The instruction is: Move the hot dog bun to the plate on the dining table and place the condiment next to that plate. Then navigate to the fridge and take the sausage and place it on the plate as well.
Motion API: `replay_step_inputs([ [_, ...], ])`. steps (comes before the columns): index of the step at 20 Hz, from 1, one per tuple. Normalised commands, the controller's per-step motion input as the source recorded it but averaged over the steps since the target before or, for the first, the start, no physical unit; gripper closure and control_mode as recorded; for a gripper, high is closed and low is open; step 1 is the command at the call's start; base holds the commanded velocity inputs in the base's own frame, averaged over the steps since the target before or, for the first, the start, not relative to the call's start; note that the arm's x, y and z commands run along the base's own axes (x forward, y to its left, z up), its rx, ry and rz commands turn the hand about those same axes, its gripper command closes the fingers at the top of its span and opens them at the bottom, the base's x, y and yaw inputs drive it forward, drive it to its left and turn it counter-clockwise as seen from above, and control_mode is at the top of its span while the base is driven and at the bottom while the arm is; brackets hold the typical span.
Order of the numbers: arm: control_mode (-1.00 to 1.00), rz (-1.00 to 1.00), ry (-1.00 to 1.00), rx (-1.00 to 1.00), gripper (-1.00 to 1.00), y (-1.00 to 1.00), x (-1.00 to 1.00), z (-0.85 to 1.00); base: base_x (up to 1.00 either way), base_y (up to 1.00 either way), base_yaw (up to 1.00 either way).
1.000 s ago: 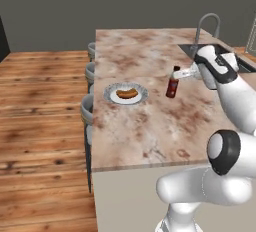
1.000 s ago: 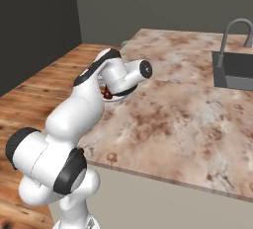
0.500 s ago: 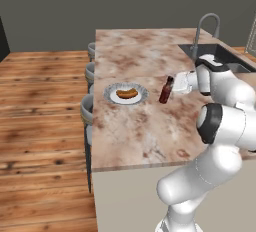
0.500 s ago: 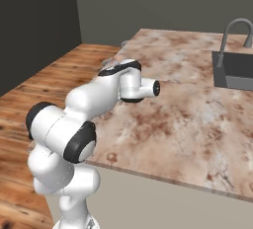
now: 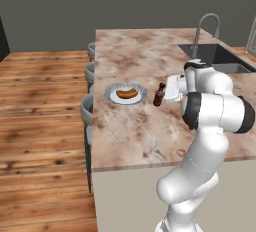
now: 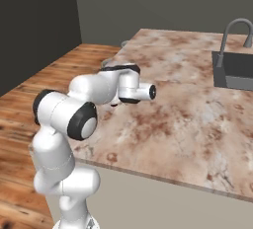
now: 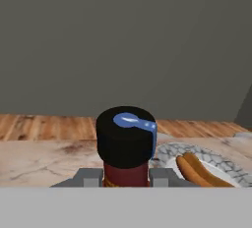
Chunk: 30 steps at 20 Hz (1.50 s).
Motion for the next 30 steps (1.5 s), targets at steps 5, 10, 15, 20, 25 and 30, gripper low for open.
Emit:
replay_step_inputs([
  [5, -1.00, 0.06, 0.01, -0.03, 1.00, 0.00, 0.43, -0.35, 0.00, 0.00, 0.00],
  [10, -1.00, 0.10, 0.00, 0.00, 1.00, 0.00, 0.24, -0.41, 0.00, 0.00, 0.00],
  [15, -1.00, 0.09, 0.00, 0.00, 1.00, 0.00, 0.37, -0.28, 0.00, 0.00, 0.00],
  [20, -1.00, 0.06, 0.00, 0.00, 1.00, 0.01, 0.48, -0.19, 0.00, 0.00, 0.00],
  [25, -1.00, 0.03, 0.00, 0.00, 1.00, 0.16, 0.51, -0.14, 0.00, 0.00, 0.00],
  [30, -1.00, 0.01, 0.00, 0.00, 1.00, 0.27, 0.40, -0.24, 0.00, 0.00, 0.00],
])
